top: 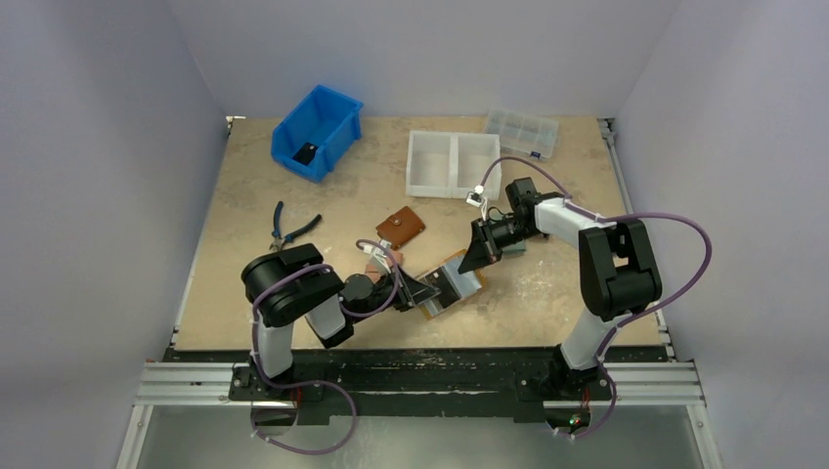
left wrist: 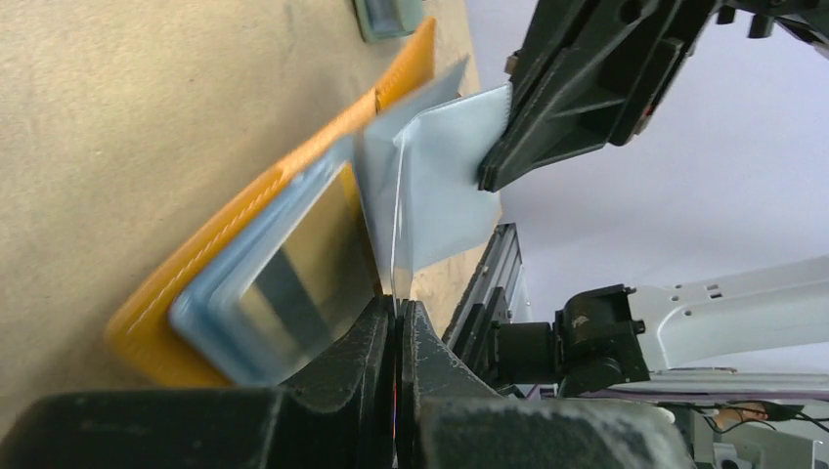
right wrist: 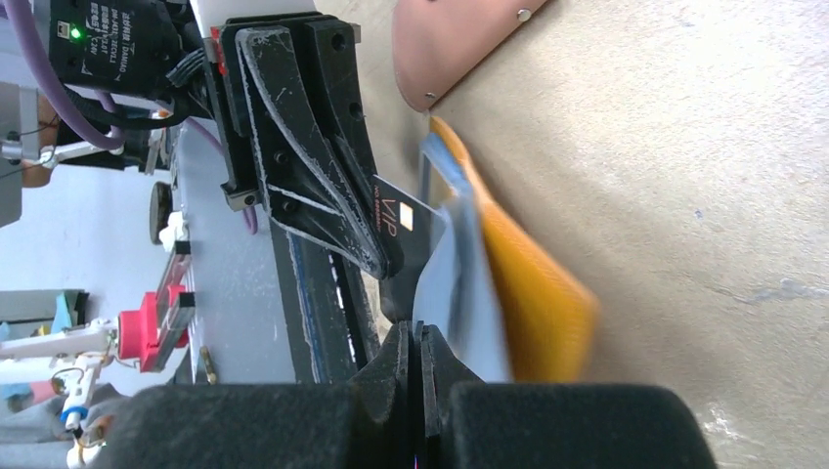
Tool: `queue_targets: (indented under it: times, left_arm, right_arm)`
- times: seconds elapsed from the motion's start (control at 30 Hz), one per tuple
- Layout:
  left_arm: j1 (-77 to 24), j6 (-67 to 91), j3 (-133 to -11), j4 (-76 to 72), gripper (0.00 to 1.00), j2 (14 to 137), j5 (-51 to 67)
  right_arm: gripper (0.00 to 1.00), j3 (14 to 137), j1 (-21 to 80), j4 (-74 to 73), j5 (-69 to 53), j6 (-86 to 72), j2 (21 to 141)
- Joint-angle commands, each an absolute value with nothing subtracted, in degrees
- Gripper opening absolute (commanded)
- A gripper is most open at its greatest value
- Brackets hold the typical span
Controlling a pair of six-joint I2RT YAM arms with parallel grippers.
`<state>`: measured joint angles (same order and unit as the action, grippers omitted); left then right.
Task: Take the credit cards out of the card holder
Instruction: Remove the credit card from the card holder.
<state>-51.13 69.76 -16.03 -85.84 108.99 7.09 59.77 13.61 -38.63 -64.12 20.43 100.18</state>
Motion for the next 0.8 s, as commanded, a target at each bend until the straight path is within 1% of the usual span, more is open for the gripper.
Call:
queue_targets:
  times: [0.0, 0.33, 0.53, 0.63, 0.77]
  left_arm:
    - [-50.41, 70.20, -15.56, -101.89, 0.00, 110.41, 7.77]
    - [-47.64, 72.74, -12.54, -101.87, 0.00, 111.21, 8.49]
    - [-46.01, 72.69, -10.62, -101.16, 0.00, 107.64, 9.71]
    - [-44.96, 71.29, -10.31, -95.88, 0.00, 102.25, 10.92]
    - [-43.49, 66.49, -11.74, -79.78, 0.00, 91.66, 12.29]
  right_arm:
    - [0.00, 60.47, 13.35, -37.56, -62.58, 19.25, 99.49]
    - [0.00, 60.62, 13.36, -35.38, -53.39, 17.01, 98.90]
    - [0.00, 61.17, 13.36, -36.27, -45.90, 17.76, 97.80]
    - [0.00, 60.83, 13.35, -35.08, -39.44, 17.28, 96.26]
    - [0.01, 60.36, 13.37, -33.76, -31.91, 17.25, 95.21]
